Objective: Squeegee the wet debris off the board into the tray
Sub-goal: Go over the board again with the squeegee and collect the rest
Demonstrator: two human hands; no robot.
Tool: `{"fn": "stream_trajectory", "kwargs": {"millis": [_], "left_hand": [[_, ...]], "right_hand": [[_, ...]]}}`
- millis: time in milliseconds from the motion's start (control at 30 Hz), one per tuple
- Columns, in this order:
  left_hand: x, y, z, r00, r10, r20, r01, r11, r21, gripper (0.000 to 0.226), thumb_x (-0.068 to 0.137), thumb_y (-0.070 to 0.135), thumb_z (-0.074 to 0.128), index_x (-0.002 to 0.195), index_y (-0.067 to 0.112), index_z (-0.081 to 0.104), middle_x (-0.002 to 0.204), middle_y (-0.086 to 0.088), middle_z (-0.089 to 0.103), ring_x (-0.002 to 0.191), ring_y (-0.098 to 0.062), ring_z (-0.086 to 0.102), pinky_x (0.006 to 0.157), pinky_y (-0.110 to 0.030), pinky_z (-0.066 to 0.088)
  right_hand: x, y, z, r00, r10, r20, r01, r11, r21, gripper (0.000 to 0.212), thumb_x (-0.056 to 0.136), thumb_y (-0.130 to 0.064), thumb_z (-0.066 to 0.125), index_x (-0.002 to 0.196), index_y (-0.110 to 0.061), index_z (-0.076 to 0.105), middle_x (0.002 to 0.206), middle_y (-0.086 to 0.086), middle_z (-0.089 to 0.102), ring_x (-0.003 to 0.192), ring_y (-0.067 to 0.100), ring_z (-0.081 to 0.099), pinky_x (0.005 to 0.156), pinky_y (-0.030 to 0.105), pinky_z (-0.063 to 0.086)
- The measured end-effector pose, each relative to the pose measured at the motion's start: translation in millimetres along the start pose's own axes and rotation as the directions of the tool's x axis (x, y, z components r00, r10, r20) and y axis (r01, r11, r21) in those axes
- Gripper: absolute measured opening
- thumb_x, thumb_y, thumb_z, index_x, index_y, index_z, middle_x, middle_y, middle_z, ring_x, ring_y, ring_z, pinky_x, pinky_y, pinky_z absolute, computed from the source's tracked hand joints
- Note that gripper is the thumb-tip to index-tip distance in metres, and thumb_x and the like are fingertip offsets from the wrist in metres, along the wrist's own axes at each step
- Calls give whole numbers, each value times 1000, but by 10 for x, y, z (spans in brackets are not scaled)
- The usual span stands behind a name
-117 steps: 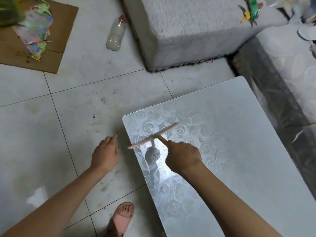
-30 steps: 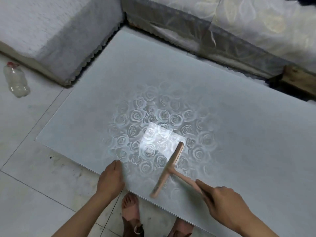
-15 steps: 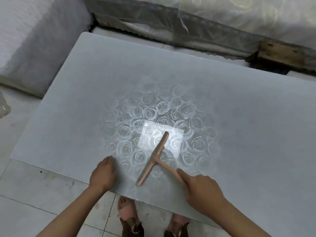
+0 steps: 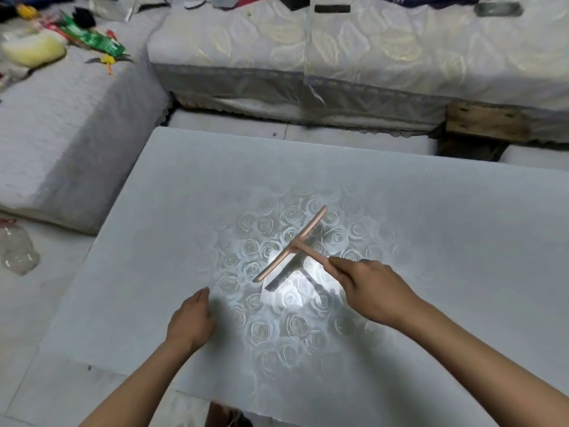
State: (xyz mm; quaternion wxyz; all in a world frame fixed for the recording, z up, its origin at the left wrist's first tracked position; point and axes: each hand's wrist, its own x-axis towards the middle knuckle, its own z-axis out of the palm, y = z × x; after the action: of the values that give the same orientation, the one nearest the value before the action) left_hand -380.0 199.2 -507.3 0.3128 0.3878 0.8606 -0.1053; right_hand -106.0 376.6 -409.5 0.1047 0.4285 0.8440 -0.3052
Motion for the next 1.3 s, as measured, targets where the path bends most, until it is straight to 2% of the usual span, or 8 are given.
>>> {"fn": "stream_trajectory", "kwargs": {"millis": [300, 400, 500, 767, 867, 967, 1133, 1300], "left_hand": [[1043, -252, -727, 987, 155, 51, -158, 986, 56, 55, 94, 16, 37, 147, 10, 26, 153, -6, 31, 138, -23, 35, 109, -33, 34], [1410, -434, -943, 969, 219, 115, -225, 974, 37, 50, 93, 16, 38, 142, 7, 34, 148, -10, 37, 134, -26, 39, 108, -37, 35], [1717, -563, -1097, 951, 276, 140, -291, 952, 98, 58, 93, 15, 37, 149, 9, 23, 155, -6, 26, 139, -25, 31, 111, -37, 32], [2497, -969, -1365, 939, 331, 96, -344, 917, 201, 64, 95, 23, 37, 151, 10, 9, 161, -8, -1, 147, -24, 12, 111, -40, 29], [2776, -1056, -1377, 945, 323, 44, -323, 908, 267, 88, 91, 53, 45, 151, 11, -2, 160, -10, -9, 148, -25, 0, 115, -45, 24], [3049, -1059, -1379, 959, 281, 26, -275, 912, 303, 117, 74, 80, 45, 150, 11, -11, 158, -12, -19, 147, -28, -14, 116, -52, 13], [3281, -916, -1316, 957, 281, 76, -287, 875, 390, 136, 59, 91, 46, 149, 3, -5, 156, -24, -11, 146, -37, -6, 113, -55, 16], [3277, -837, -1284, 957, 285, 42, -266, 815, 515, 139, 58, 90, 50, 147, -5, 2, 152, -35, 3, 142, -46, 10, 114, -50, 17]], "right_hand": [[1238, -585, -246, 991, 137, 5, -136, 985, 110, 30, 100, -33, 37, 111, -27, 64, 102, 3, 68, 94, 28, 61, 75, 34, 46], [1677, -951, -249, 972, 236, 10, -233, 955, 184, 32, 99, -36, 42, 115, -20, 64, 85, 2, 66, 66, 20, 60, 64, 29, 48], [2034, -1199, -270, 948, 318, 6, -305, 907, 292, 34, 97, -43, 44, 117, -23, 63, 61, -4, 56, 46, 15, 51, 48, 24, 42], [2841, -1669, -317, 917, 379, 124, -392, 915, 98, 35, 99, -42, 39, 125, -29, 58, 74, 0, 56, 52, 22, 59, 57, 31, 56], [2947, -1702, -304, 874, 384, 298, -422, 904, 73, 38, 101, -39, 31, 137, -36, 44, 84, 8, 57, 60, 31, 65, 58, 37, 58], [2984, -1663, -256, 893, 368, 260, -397, 915, 70, 36, 99, -33, 33, 130, -26, 50, 93, 4, 60, 61, 25, 65, 45, 26, 51], [2457, -1512, 199, 939, 332, 92, -332, 943, -19, 35, 102, -31, 31, 134, -30, 47, 114, 12, 65, 98, 34, 61, 81, 39, 51], [1578, -1654, 472, 892, 417, 175, -409, 909, -81, 46, 101, -33, 26, 142, -50, 15, 99, 8, 67, 94, 31, 62, 68, 36, 43]]}}
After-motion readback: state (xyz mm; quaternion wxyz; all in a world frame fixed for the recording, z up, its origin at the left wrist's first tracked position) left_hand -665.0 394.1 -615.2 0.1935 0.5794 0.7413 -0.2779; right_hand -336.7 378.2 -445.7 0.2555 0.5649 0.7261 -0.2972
